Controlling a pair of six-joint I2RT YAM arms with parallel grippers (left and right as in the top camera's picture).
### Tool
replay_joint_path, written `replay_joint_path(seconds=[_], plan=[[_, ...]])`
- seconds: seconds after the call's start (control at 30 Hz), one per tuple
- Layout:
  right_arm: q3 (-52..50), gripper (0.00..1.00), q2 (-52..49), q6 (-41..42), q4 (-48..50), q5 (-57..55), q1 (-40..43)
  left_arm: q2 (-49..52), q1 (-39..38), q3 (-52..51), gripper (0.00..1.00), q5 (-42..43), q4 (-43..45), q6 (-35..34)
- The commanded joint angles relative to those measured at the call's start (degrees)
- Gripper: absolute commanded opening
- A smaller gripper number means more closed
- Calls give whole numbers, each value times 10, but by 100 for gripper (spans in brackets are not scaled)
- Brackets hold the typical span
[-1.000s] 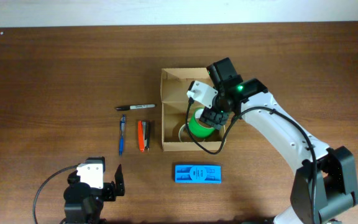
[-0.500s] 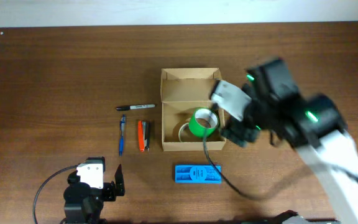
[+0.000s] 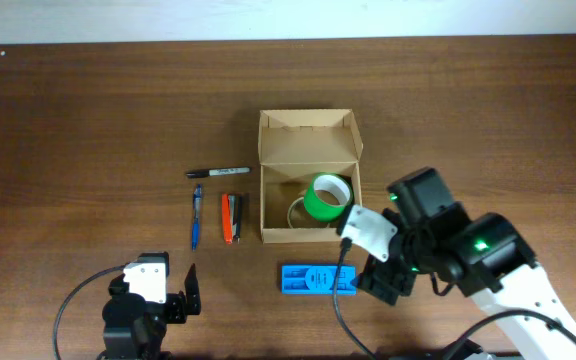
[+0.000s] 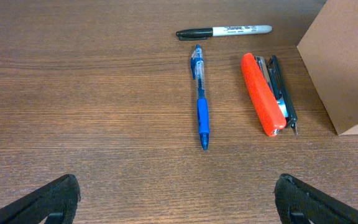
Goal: Pack container
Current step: 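Reach the right gripper to the blue whiteboard duster and grasp it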
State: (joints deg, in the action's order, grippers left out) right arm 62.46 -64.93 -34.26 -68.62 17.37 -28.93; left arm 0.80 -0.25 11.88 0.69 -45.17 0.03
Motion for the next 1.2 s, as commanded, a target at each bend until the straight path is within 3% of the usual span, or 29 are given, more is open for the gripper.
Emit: replay_joint_path(seconds=[0.0, 0.17, 0.47, 0.67, 1.17], plan=[[-18, 88, -39, 6, 19, -28, -30, -5, -2, -4, 100, 6, 0, 9], [-18, 82, -123, 0, 57, -33, -61, -5, -2, -4, 100, 6, 0, 9], [-18, 81, -226, 1, 70, -77, -127, -5, -2, -4, 100, 6, 0, 9], [-18, 86, -264, 0, 97, -149, -158, -5, -2, -4, 100, 6, 0, 9], [-18, 91, -341, 0, 145, -139, -158, -5, -2, -4, 100, 6, 0, 9]])
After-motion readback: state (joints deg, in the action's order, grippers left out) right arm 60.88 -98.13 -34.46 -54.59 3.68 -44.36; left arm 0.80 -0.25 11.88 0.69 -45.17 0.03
